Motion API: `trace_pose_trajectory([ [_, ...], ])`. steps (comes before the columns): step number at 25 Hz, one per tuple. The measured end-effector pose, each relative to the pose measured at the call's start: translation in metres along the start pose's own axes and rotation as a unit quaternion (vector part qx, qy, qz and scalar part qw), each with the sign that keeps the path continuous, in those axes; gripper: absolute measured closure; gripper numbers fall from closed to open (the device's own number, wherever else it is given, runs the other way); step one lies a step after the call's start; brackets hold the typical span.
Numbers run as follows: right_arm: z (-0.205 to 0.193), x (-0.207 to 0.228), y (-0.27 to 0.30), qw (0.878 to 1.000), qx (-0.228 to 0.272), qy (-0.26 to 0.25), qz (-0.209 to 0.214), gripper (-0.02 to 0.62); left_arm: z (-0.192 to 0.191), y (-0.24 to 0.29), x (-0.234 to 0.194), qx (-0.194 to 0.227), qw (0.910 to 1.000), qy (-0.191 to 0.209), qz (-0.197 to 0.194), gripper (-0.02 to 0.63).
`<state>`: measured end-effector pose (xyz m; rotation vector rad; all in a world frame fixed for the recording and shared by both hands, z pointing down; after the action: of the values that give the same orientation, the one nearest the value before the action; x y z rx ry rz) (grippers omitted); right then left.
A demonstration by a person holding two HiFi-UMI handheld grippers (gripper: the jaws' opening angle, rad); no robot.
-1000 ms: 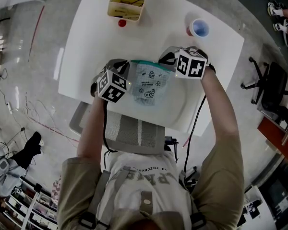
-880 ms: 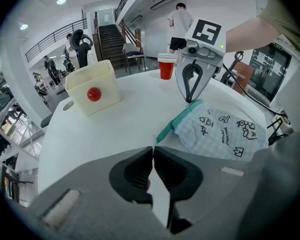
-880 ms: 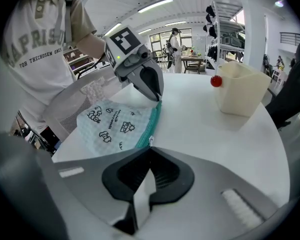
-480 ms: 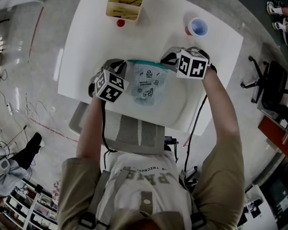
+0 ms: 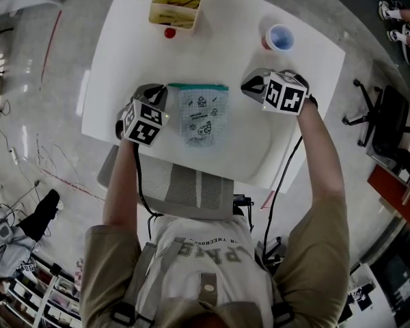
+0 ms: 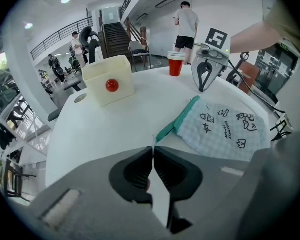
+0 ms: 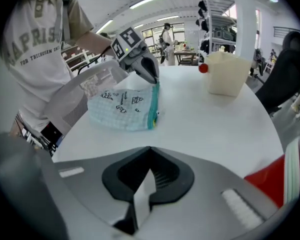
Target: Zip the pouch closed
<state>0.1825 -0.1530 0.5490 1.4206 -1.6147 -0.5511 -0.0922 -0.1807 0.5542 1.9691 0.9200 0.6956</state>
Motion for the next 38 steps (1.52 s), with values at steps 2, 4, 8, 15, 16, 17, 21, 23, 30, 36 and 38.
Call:
trace_pose_trajectory([
  [2,0.000,0.000,-0.006,1.000,0.025,0.014,-0.009,0.595,-0.003,-0.001,-0.002,0.002,1.0000,-0.005,-0.003,0.584],
  [4,0.001,0.001,-0.007,0.999,0.034,0.018,-0.012,0.595,-0.004,-0.001,-0.002,0.002,1.0000,-0.006,-0.003,0.584],
  [8,0.004,0.000,-0.007,0.999,0.039,0.014,-0.010,0.595,-0.002,0.000,0.000,0.006,1.0000,-0.005,0.000,0.583],
  [15,0.008,0.000,-0.016,0.998,0.052,0.012,-0.017,0.595,0.005,-0.001,0.006,0.012,0.9999,0.005,0.006,0.583],
  [16,0.008,0.000,-0.016,0.998,0.053,0.012,-0.018,0.595,0.006,-0.001,0.006,0.013,0.9999,0.006,0.008,0.583],
  [17,0.008,0.000,-0.017,0.998,0.053,0.012,-0.018,0.595,0.007,-0.001,0.006,0.015,0.9998,0.006,0.010,0.581],
  [21,0.008,0.000,-0.017,0.998,0.054,0.012,-0.019,0.595,0.009,0.002,0.004,0.020,0.9997,0.003,0.018,0.578],
  [23,0.007,-0.003,-0.017,0.998,0.060,0.014,-0.022,0.595,0.009,0.002,0.006,0.024,0.9996,-0.002,0.016,0.568],
  [30,0.007,-0.011,-0.019,0.995,0.086,0.027,-0.048,0.595,0.012,0.001,0.010,0.036,0.9992,-0.013,-0.004,0.428],
  [36,0.005,-0.018,-0.021,0.985,0.130,0.060,-0.092,0.525,0.012,-0.014,0.007,0.048,0.9985,-0.025,0.002,0.414],
  [38,0.006,-0.023,-0.028,0.978,0.157,0.076,-0.116,0.503,0.015,-0.023,0.005,0.057,0.9979,-0.031,0.007,0.414],
])
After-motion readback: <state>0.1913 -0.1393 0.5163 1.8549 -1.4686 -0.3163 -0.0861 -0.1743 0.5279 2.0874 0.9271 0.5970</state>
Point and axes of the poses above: the fingertips, and each gripper's own axes: y forward along the fingers, x to its right, z out of its top, the point moved 8 cm from there along -y, backward along the fingers, and after that the axes turned 7 degrees about z, right-handed, at the moved point
